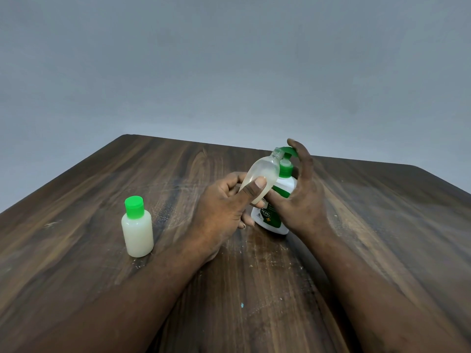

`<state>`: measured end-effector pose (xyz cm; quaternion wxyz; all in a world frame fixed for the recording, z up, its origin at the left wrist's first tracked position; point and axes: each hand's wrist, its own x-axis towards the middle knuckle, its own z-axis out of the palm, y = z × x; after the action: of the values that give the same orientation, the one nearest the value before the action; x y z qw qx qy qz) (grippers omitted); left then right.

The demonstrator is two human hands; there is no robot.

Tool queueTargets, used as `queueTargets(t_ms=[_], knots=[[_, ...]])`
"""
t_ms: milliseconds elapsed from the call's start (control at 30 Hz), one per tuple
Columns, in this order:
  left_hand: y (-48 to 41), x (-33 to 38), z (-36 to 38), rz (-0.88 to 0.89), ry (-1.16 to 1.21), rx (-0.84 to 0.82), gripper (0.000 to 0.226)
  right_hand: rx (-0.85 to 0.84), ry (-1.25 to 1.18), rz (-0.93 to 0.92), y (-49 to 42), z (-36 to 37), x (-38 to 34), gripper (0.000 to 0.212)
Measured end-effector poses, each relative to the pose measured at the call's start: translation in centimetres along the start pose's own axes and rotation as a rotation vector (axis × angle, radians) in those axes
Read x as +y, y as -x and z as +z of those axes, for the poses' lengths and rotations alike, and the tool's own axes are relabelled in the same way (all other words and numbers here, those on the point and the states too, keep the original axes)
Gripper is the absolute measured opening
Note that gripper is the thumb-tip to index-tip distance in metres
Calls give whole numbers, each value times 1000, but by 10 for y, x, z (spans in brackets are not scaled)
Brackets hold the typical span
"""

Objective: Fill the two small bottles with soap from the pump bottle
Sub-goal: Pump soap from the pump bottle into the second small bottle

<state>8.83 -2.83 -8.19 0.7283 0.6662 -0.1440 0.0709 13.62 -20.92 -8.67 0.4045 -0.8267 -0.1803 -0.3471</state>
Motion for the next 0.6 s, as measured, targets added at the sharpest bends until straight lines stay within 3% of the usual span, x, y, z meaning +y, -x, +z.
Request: queueTargets(t_ms=[267, 600], knots=[[-1, -1, 0, -4, -10, 11, 43, -8, 21, -46, 0, -2, 2, 110], [0, 1, 1, -16, -20, 6, 41, -2, -24, -47, -1, -2, 1, 96]])
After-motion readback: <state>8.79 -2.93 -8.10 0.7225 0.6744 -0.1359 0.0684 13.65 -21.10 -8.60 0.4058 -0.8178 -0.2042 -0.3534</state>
